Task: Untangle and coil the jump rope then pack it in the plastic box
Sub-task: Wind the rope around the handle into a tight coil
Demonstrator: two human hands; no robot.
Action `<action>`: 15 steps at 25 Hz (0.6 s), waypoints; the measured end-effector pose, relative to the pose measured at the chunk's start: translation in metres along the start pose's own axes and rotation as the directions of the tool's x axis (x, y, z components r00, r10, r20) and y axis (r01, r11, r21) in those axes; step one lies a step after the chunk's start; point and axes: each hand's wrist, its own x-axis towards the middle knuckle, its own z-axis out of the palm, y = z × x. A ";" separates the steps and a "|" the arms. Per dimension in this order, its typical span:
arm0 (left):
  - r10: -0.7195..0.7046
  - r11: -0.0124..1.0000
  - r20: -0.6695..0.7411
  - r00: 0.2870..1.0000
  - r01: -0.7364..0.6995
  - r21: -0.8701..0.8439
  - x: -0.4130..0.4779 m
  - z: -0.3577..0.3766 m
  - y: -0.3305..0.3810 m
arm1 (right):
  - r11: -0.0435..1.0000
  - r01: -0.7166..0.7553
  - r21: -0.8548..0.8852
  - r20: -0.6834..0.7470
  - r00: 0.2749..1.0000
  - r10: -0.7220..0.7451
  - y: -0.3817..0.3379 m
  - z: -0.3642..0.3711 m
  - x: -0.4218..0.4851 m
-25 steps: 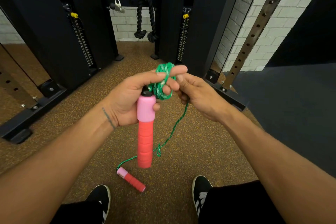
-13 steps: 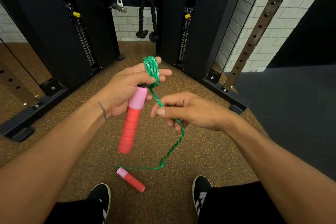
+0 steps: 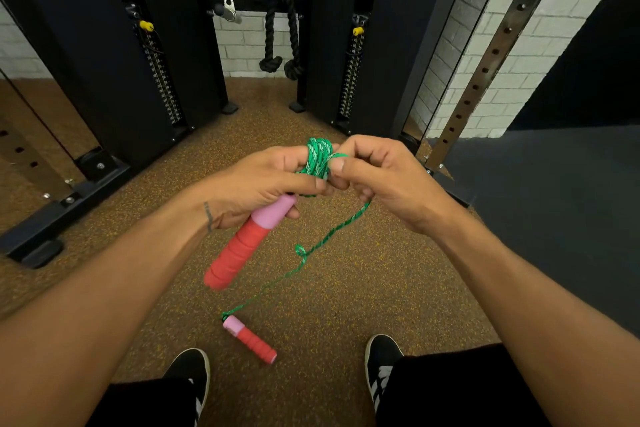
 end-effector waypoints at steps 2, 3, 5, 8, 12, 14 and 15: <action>-0.009 0.999 0.024 1.000 0.008 0.038 0.000 0.001 0.000 | 1.000 0.012 -0.002 -0.025 1.000 -0.012 0.001 -0.001 0.002; -0.015 0.999 0.038 0.999 0.014 0.047 -0.001 0.002 0.000 | 1.000 0.020 -0.003 -0.043 0.999 -0.021 0.002 -0.003 0.003; -0.025 0.999 0.056 0.998 0.022 0.045 -0.002 0.003 0.000 | 0.999 0.048 -0.020 -0.070 0.996 -0.049 0.004 -0.006 0.005; -0.030 0.999 0.052 0.998 0.028 0.046 -0.004 0.001 0.003 | 0.996 0.083 -0.014 -0.060 0.995 -0.084 0.007 -0.007 0.007; -0.037 0.997 0.085 0.996 0.031 0.071 -0.006 0.002 0.006 | 0.995 0.096 0.038 -0.072 0.993 -0.093 0.009 -0.009 0.009; -0.050 0.998 0.101 0.994 0.045 0.047 -0.007 0.004 0.007 | 0.994 0.079 0.080 -0.061 0.995 -0.074 0.009 -0.010 0.010; -0.058 0.998 0.108 0.992 0.056 0.022 -0.007 0.005 0.007 | 0.993 0.066 0.094 -0.056 0.997 -0.061 0.010 -0.010 0.010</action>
